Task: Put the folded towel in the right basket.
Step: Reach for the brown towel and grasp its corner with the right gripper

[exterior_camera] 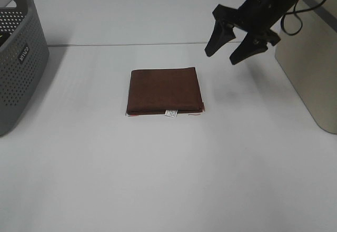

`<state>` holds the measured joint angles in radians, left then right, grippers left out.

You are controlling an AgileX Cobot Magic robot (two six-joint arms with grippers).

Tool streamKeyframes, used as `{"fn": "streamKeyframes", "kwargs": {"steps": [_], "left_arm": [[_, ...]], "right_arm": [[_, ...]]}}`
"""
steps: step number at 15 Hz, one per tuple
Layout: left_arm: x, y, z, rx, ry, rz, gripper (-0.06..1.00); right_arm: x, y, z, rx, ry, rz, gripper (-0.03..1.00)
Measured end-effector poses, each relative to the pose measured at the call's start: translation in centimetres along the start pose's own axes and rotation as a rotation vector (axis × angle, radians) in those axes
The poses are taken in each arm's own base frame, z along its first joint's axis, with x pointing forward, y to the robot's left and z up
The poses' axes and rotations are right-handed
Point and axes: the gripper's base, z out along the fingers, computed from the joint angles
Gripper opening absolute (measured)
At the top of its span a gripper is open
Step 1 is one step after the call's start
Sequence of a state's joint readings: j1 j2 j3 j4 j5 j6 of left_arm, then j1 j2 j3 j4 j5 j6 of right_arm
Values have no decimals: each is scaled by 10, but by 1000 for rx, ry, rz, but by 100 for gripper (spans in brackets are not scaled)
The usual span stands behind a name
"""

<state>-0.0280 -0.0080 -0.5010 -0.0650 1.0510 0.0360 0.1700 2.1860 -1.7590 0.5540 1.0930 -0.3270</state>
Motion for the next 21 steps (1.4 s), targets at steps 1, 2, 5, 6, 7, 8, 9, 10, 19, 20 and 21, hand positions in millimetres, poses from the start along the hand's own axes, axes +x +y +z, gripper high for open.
{"fn": "streamKeyframes", "kwargs": {"steps": [1, 2, 5, 6, 7, 8, 9, 10, 19, 20, 21], "left_arm": [[0, 0, 0, 0, 0, 0, 98], [0, 0, 0, 0, 0, 0, 98], [0, 0, 0, 0, 0, 0, 98], [0, 0, 0, 0, 0, 0, 98], [0, 0, 0, 0, 0, 0, 98], [0, 0, 0, 0, 0, 0, 98], [0, 0, 0, 0, 0, 0, 98], [0, 0, 0, 0, 0, 0, 98], [0, 0, 0, 0, 0, 0, 98], [0, 0, 0, 0, 0, 0, 98], [0, 0, 0, 0, 0, 0, 98]], "right_arm": [[0, -7, 15, -19, 18, 30, 69], [0, -14, 31, -32, 32, 56, 69], [-12, -30, 64, -51, 36, 84, 69], [-13, -31, 67, -54, 34, 85, 69], [-16, -34, 74, -63, 35, 89, 69], [-18, -35, 79, -78, 35, 98, 69], [-18, -36, 84, -92, 39, 110, 69], [-17, -37, 89, -108, 42, 125, 69], [-19, -2, 133, -108, -10, 86, 43], [-18, -4, 136, -102, -11, 90, 26], [-18, -5, 137, -100, -11, 94, 11]]}}
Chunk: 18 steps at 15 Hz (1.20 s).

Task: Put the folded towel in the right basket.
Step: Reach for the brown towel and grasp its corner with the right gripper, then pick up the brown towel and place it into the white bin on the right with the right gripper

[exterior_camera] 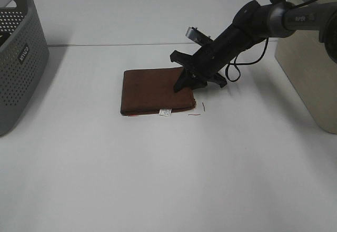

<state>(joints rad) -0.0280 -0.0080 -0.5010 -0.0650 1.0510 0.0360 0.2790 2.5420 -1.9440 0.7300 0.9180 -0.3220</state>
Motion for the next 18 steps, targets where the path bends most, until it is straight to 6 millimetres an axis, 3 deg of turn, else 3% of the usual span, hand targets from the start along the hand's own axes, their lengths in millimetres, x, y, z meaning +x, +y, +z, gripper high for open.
{"fn": "streamKeyframes", "kwargs": {"steps": [3, 5, 6, 11, 12, 15, 18], "left_arm": [[0, 0, 0, 0, 0, 0, 98], [0, 0, 0, 0, 0, 0, 98], [0, 0, 0, 0, 0, 0, 98], [0, 0, 0, 0, 0, 0, 98], [0, 0, 0, 0, 0, 0, 98], [0, 0, 0, 0, 0, 0, 98], [0, 0, 0, 0, 0, 0, 98]], "right_arm": [[-1, 1, -4, 6, -2, -14, 7], [-5, 14, -23, 8, -28, -55, 7], [-11, 40, -61, -3, -76, -120, 7], [-7, 101, -176, 107, -218, -339, 7], [-5, 107, -189, 126, -237, -362, 7], [15, 130, -256, 292, -314, -462, 7], [33, 136, -309, 482, -384, -459, 7]]}}
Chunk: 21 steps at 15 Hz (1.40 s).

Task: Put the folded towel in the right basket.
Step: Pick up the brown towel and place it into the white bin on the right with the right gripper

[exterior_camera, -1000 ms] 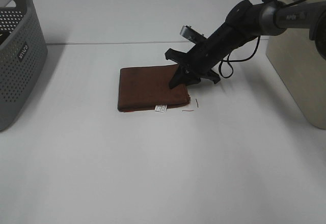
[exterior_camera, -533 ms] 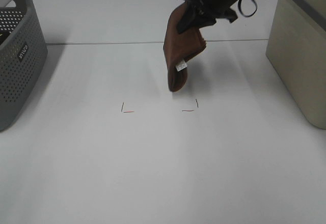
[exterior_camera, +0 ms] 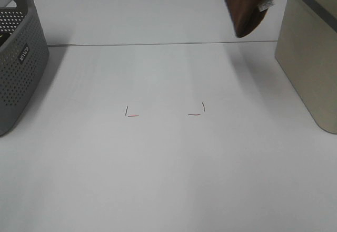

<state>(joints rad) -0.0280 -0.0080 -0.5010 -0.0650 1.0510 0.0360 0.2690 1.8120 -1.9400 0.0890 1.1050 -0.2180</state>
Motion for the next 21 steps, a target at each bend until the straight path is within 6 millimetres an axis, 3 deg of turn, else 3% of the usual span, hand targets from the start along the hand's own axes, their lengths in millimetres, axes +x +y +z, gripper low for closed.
{"fn": "streamKeyframes", "kwargs": {"steps": [2, 4, 7, 10, 12, 16, 17, 19, 21], "left_arm": [[0, 0, 0, 0, 0, 0, 98], [0, 0, 0, 0, 0, 0, 98], [0, 0, 0, 0, 0, 0, 98], [0, 0, 0, 0, 0, 0, 98], [0, 0, 0, 0, 0, 0, 98], [0, 0, 0, 0, 0, 0, 98], [0, 0, 0, 0, 0, 0, 98], [0, 0, 0, 0, 0, 0, 98], [0, 0, 0, 0, 0, 0, 98]], "right_arm": [[5, -22, -26, 63, -12, 53, 7], [17, -60, -46, 115, -14, 153, 7], [44, -119, -67, 175, 0, 330, 7], [68, -160, -84, 234, -9, 455, 7], [78, -175, -72, 240, 38, 491, 7], [96, -200, -1, 188, 181, 587, 12], [100, -203, 9, 179, 203, 599, 21], [105, -207, 23, 170, 229, 625, 49], [103, -205, 22, 154, 218, 637, 61]]}}
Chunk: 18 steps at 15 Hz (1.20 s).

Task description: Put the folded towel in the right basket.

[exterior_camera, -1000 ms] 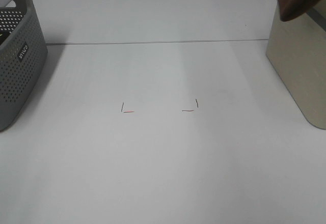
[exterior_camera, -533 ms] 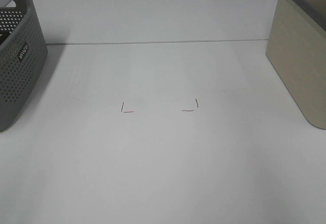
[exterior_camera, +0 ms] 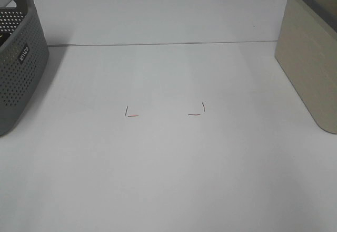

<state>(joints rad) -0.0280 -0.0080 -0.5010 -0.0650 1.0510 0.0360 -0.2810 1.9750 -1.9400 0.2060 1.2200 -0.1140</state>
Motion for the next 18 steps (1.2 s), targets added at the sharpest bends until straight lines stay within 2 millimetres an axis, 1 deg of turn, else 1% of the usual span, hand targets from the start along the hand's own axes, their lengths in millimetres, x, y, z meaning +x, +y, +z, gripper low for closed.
{"fn": "streamKeyframes", "kwargs": {"steps": [2, 3, 5, 6, 7, 9, 10, 11, 13, 14, 15, 16, 18], "left_arm": [[0, 0, 0, 0, 0, 0, 98], [0, 0, 0, 0, 0, 0, 98], [0, 0, 0, 0, 0, 0, 98], [0, 0, 0, 0, 0, 0, 98], [0, 0, 0, 0, 0, 0, 98], [0, 0, 0, 0, 0, 0, 98], [0, 0, 0, 0, 0, 0, 98], [0, 0, 0, 0, 0, 0, 98], [0, 0, 0, 0, 0, 0, 98], [0, 0, 0, 0, 0, 0, 98], [0, 0, 0, 0, 0, 0, 98], [0, 0, 0, 0, 0, 0, 98], [0, 0, 0, 0, 0, 0, 98]], "right_arm": [[0, 9, -14, -57, -35, 12, 63], [0, 17, -25, -79, -61, 3, 63], [4, 44, -50, -99, -109, -60, 63], [6, 53, -56, -104, -120, -82, 63], [11, 72, -70, -119, -145, -129, 63], [22, 102, -91, -143, -181, -208, 63], [31, 112, -101, -138, -189, -241, 63], [42, 115, -112, -137, -193, -252, 63], [70, 109, -121, -114, -163, -235, 63], [86, 105, -124, -97, -143, -236, 63], [107, 100, -125, -93, -113, -233, 63], [153, 91, -122, -85, -47, -225, 63], [202, 80, -114, -77, 20, -218, 63]]}}
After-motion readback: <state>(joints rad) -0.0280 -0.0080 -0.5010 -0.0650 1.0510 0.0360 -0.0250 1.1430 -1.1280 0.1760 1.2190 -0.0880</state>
